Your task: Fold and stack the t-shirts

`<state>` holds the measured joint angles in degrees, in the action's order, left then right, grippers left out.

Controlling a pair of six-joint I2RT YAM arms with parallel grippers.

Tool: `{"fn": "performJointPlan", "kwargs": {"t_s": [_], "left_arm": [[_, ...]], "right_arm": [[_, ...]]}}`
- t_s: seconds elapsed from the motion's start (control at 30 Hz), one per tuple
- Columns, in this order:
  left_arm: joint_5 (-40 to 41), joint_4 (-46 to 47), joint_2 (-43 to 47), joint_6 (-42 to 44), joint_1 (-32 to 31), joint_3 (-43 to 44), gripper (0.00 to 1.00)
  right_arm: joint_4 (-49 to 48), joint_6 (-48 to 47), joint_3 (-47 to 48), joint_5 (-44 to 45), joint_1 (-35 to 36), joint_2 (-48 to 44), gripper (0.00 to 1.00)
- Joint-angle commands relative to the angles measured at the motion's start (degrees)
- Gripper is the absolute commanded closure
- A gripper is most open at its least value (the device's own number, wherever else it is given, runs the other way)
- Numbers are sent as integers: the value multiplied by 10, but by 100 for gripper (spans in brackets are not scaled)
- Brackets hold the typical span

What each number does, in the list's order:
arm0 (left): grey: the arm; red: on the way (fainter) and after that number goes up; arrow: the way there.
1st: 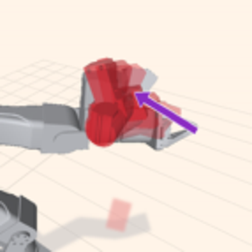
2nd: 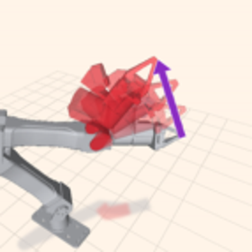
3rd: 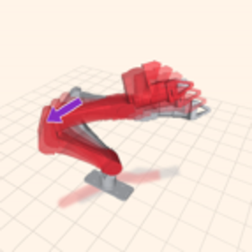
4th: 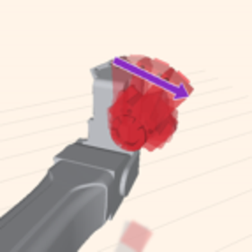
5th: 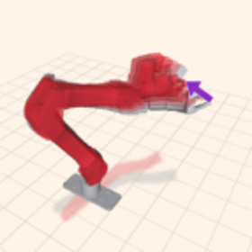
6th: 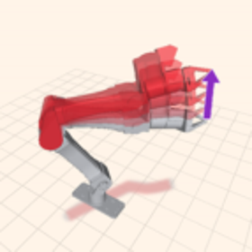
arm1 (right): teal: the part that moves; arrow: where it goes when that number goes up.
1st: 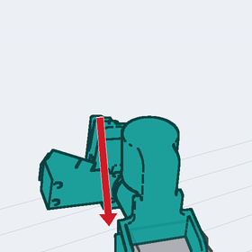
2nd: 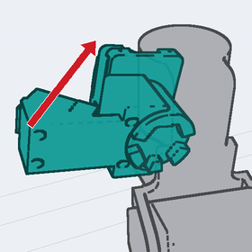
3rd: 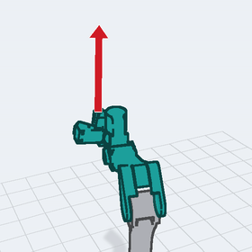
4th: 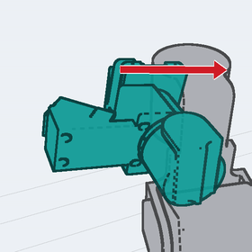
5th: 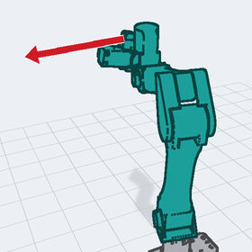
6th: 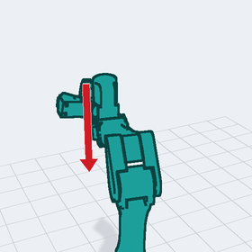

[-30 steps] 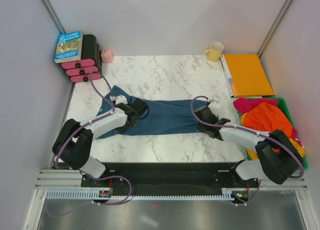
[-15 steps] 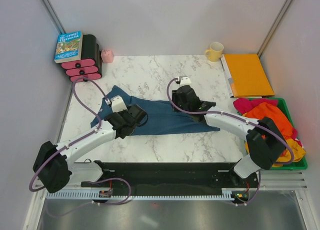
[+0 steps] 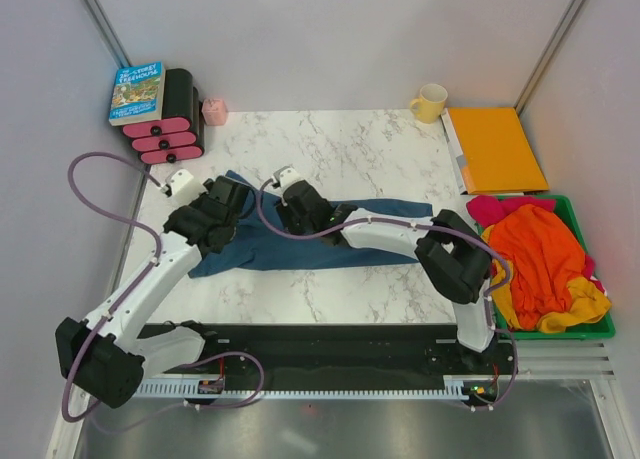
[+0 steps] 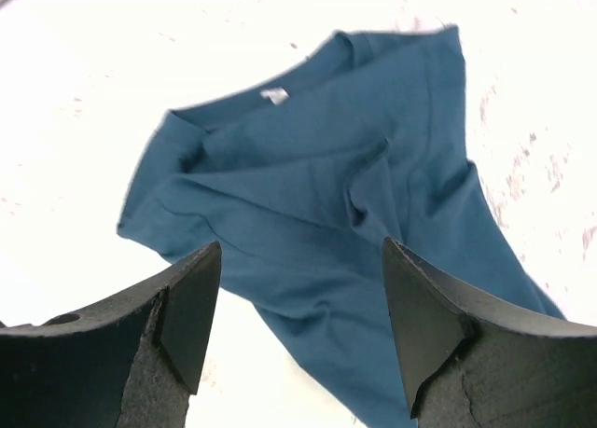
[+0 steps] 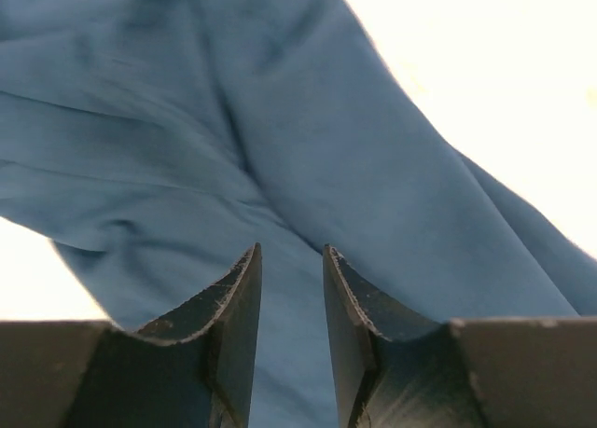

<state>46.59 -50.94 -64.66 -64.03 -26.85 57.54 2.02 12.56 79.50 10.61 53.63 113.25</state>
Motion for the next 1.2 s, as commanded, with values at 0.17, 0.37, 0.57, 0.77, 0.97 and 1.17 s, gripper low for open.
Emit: {"fn": "performJointPlan", "kwargs": {"t_s": [0.17,0.37,0.57,0.77,0.97,1.17], "left_arm": [[-39,-16,17,27,125,-15,24],[-81,-9,4,30,159,-39,24],[-157,13,-58,63,158,-17,28],[-169,41,-92,37,76,-33,34],[-185,44,-192,-3,-21,-10,34],[-212,50,-287,-34,-42,-16,34]], "right_arm": [[-47,-119,123,61,68,78,58],[-24,-174,218,111,78,143,54],[-5,-74,181,175,25,106,54],[34,51,49,227,-101,4,57],[92,133,10,220,-192,-10,59],[122,167,-5,191,-234,7,60]]}}
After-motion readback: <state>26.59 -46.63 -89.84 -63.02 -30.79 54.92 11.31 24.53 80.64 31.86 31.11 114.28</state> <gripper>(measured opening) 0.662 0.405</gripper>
